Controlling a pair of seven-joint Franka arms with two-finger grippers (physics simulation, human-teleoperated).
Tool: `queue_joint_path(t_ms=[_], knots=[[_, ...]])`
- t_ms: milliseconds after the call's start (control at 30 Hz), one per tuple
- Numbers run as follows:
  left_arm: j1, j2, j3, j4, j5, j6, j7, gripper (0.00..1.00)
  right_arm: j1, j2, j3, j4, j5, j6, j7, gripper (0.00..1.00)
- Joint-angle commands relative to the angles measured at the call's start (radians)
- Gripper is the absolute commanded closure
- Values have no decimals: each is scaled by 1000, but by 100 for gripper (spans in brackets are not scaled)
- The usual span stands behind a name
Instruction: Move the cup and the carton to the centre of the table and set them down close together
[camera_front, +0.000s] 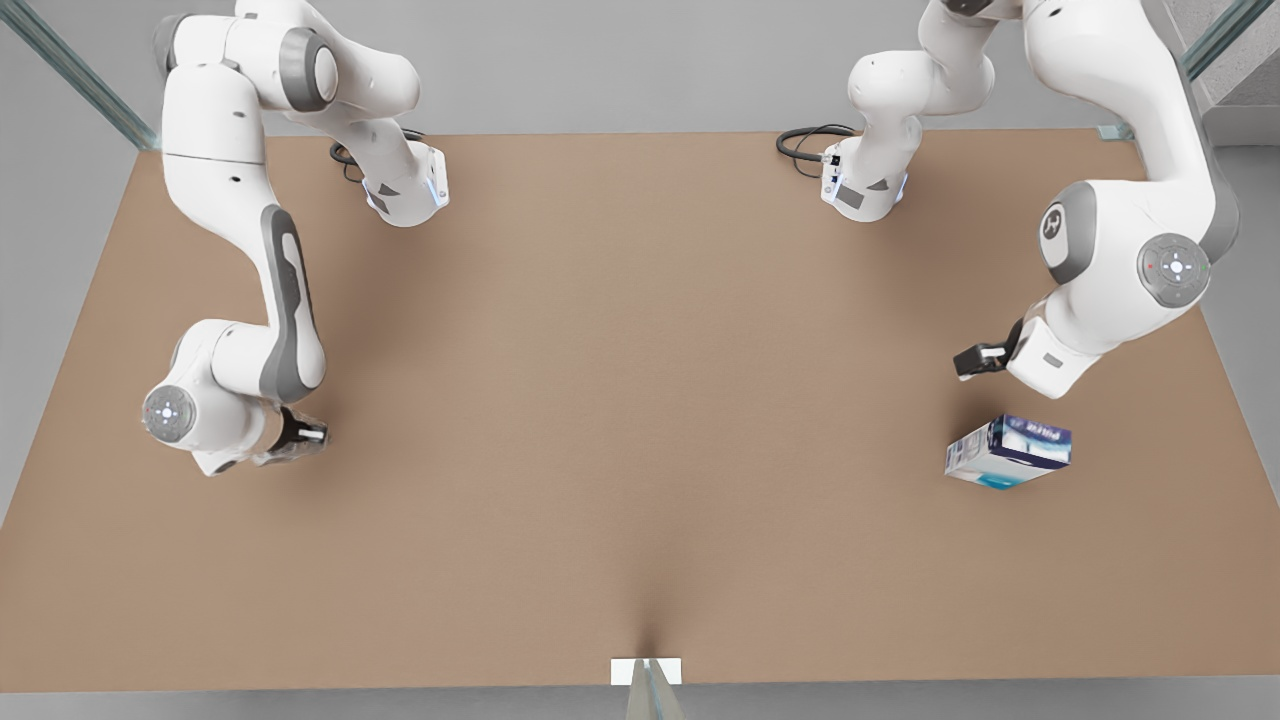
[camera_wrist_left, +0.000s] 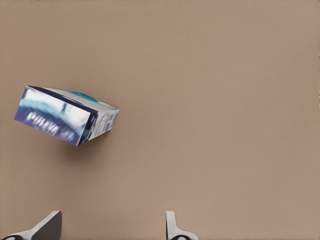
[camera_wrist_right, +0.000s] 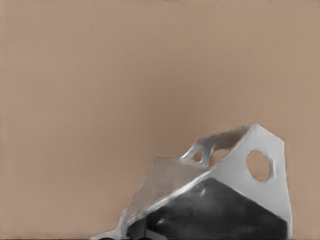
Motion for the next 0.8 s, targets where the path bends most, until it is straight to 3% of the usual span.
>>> queue_joint_path(t_ms=[0, 133, 267, 567, 767], knots=[[5, 3, 7, 3, 0, 1, -2, 0, 0, 0, 11, 4, -5, -1, 2, 79], [5, 180, 96, 195, -8, 21, -296, 0, 32, -5, 85, 24, -5, 1, 107, 79], [11, 232, 136, 192, -23, 123, -637, 0, 35, 17, 183, 106, -34, 2, 279, 79], [33, 247, 186, 32, -36, 249, -770, 0, 251, 235, 177, 480, -33, -102, 568, 79], [33, 267, 186, 23, -39, 278, -772, 0, 368, 429, 173, 760, -34, -101, 682, 79]])
